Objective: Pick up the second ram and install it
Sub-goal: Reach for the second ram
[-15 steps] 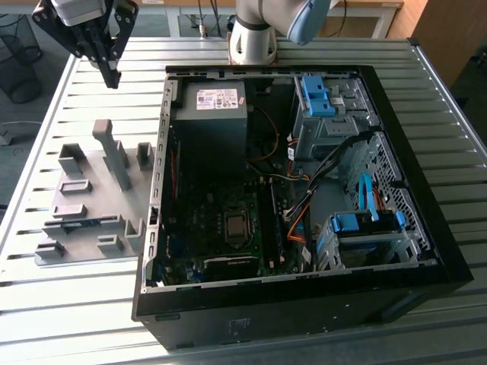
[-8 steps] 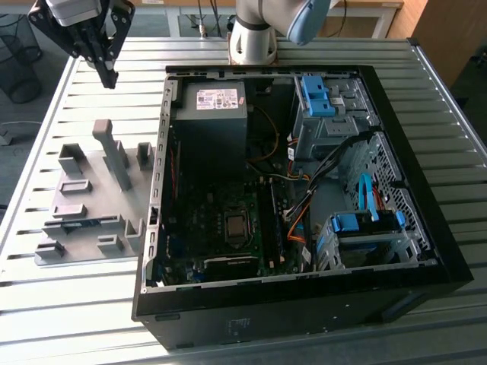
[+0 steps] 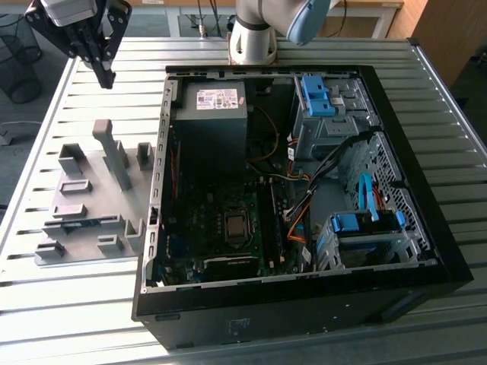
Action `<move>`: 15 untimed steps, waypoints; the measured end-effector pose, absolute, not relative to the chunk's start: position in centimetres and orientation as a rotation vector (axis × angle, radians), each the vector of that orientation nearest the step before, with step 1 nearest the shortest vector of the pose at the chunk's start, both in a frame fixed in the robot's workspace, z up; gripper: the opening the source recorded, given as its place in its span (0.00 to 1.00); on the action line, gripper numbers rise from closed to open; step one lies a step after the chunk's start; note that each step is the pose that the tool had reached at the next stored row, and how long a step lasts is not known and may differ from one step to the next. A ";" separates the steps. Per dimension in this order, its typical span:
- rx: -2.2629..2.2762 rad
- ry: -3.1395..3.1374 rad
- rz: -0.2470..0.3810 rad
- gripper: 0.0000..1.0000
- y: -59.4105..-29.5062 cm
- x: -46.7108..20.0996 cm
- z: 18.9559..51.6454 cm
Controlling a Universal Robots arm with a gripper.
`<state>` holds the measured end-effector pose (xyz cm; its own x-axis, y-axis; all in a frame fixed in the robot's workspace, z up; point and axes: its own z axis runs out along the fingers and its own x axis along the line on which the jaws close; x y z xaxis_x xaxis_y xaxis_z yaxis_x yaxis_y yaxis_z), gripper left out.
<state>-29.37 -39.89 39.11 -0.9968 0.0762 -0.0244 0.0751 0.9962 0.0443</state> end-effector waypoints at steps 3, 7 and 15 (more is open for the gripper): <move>0.118 3.112 0.068 0.10 -39.9 -29.5 39.1; 0.118 3.113 0.068 0.10 -39.9 -29.7 39.1; 0.118 3.113 0.068 0.10 -39.9 -30.1 39.1</move>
<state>-30.09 -39.89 39.08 -0.9968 0.0762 -0.0244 0.0751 0.9962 0.0444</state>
